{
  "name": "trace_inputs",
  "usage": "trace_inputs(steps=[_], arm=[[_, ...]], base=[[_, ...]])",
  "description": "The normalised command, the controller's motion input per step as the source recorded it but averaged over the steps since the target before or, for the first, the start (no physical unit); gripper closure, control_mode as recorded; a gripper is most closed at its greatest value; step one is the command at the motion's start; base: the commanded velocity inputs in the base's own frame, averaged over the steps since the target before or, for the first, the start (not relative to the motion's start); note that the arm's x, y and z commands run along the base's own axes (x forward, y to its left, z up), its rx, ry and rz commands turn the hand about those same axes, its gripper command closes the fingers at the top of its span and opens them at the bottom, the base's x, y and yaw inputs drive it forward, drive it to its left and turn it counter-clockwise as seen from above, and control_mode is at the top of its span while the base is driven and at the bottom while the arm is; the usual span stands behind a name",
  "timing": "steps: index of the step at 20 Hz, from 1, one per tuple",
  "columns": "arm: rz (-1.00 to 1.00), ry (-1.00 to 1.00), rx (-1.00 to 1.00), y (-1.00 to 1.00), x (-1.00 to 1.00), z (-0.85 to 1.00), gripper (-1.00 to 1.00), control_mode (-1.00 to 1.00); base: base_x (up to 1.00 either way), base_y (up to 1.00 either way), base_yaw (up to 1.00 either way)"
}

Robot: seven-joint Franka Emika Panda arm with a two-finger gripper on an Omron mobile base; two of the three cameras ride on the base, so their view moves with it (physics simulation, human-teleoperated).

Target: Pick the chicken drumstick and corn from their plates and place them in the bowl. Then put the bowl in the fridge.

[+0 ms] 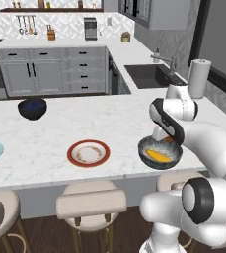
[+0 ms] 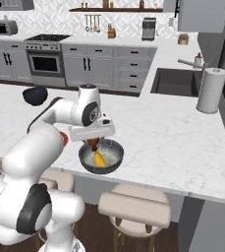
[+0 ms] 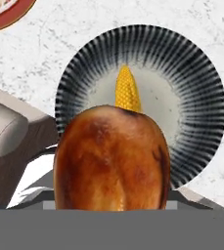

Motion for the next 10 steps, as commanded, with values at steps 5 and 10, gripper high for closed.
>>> trace_inputs(steps=[5,10], arm=[[0.14,0.07,0.0,-0.06,0.88,-0.25,1.0,-1.0],[0.13,0.0,0.0,-0.29,0.38,-0.62,1.0,-1.0]], base=[[0.0,0.0,0.0],[0.0,0.0,0.0]])
